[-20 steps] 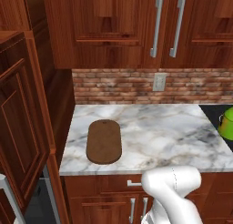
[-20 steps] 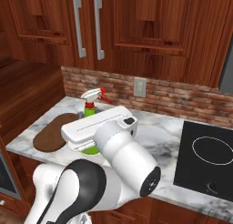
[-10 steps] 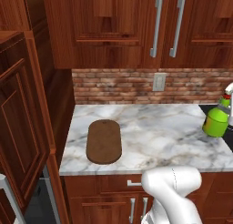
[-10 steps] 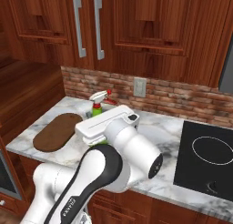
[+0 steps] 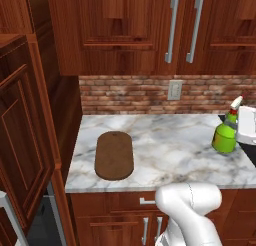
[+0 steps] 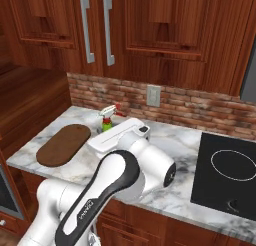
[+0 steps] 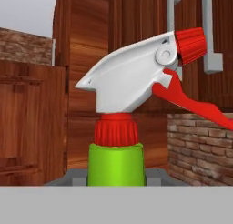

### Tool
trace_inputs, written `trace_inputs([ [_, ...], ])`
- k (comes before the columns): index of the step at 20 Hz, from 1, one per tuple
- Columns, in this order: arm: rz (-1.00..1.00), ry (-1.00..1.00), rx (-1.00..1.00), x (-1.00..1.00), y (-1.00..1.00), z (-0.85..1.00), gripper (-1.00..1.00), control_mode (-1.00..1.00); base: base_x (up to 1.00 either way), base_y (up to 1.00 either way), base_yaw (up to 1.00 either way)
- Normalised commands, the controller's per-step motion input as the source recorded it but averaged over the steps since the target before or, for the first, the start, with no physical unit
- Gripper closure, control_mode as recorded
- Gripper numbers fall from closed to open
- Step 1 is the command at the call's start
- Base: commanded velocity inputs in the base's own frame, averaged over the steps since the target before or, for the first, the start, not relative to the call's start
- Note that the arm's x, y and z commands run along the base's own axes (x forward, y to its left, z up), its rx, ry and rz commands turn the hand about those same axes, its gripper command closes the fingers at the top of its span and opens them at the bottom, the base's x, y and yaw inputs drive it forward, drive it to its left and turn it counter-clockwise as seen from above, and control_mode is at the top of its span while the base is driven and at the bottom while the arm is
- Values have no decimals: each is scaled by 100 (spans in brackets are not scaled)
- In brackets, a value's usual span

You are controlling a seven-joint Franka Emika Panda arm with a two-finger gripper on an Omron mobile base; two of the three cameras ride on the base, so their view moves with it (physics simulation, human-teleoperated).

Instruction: Grab the spray bottle from the cabinet, then place it next to the cutting board for sanitizing. Then grab the dish brush from the countertop next to the sink and place it next to the cutting board.

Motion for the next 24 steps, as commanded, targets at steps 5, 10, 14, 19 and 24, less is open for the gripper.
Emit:
trace_inputs([
  [5,2,0,-3,35,28,-35,100,-100,0,0,0],
  [10,6,-5,0,36,33,-26,100,-100,0,0,0],
  [14,7,-9,0,34,28,-28,100,-100,0,0,0],
  [19,6,-4,0,43,20,-27,100,-100,0,0,0],
  [24,5,0,0,37,9,-11,100,-100,0,0,0],
])
